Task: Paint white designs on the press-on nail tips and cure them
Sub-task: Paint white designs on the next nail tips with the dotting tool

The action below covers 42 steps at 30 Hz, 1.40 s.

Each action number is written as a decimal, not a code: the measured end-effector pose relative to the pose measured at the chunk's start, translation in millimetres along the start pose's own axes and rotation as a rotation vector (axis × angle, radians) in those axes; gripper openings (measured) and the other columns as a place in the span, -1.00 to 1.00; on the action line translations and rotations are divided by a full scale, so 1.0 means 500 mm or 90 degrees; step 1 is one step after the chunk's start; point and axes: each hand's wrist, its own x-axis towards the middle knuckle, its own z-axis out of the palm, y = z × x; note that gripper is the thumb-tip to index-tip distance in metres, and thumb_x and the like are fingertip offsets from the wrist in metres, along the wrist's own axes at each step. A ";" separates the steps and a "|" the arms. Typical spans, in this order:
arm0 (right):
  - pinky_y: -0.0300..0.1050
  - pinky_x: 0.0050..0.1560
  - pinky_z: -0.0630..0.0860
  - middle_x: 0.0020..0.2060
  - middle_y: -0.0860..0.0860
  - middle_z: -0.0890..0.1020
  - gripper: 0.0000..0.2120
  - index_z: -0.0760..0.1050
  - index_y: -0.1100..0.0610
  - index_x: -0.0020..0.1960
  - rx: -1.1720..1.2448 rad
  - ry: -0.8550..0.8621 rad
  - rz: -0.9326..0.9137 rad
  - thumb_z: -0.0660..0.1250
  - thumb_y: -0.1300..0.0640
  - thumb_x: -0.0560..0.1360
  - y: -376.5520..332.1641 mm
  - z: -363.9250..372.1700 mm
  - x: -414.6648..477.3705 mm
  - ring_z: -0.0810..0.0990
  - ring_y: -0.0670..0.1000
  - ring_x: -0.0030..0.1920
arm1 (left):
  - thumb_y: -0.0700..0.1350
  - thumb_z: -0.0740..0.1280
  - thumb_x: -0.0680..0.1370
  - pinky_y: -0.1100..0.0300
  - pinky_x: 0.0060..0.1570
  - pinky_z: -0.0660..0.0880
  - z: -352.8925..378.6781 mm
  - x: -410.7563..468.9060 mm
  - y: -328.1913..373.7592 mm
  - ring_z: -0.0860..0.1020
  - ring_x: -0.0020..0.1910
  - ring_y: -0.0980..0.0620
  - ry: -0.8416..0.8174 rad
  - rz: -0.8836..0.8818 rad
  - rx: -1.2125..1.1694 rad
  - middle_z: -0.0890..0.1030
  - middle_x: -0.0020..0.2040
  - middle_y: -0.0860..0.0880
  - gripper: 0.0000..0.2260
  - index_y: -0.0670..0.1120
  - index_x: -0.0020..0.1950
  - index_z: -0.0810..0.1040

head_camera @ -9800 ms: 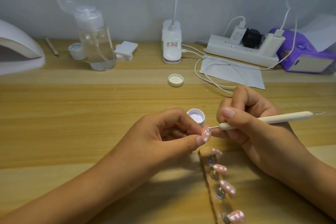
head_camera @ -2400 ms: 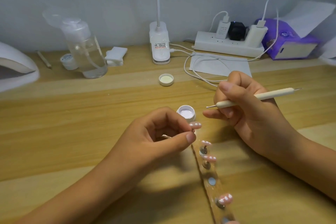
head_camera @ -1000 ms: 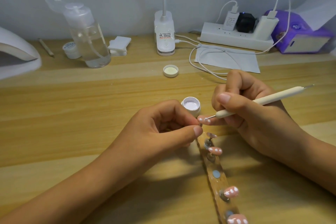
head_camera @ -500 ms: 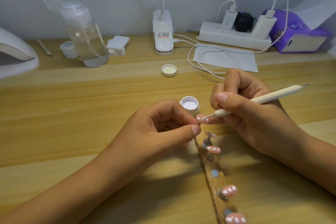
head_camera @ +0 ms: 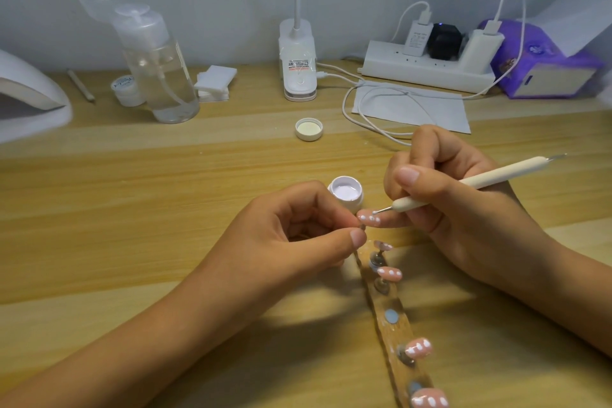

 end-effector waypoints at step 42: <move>-0.23 -0.33 0.56 -0.48 0.00 0.40 -0.82 0.39 0.07 -0.37 -0.009 -0.014 0.023 0.32 0.22 0.37 0.005 -0.007 0.004 0.35 -0.10 -0.43 | -0.16 0.46 0.39 0.33 -0.24 0.49 -0.001 0.001 -0.006 0.55 -0.32 0.16 -0.002 0.002 0.002 0.63 -0.32 0.05 -0.92 0.03 -0.21 0.65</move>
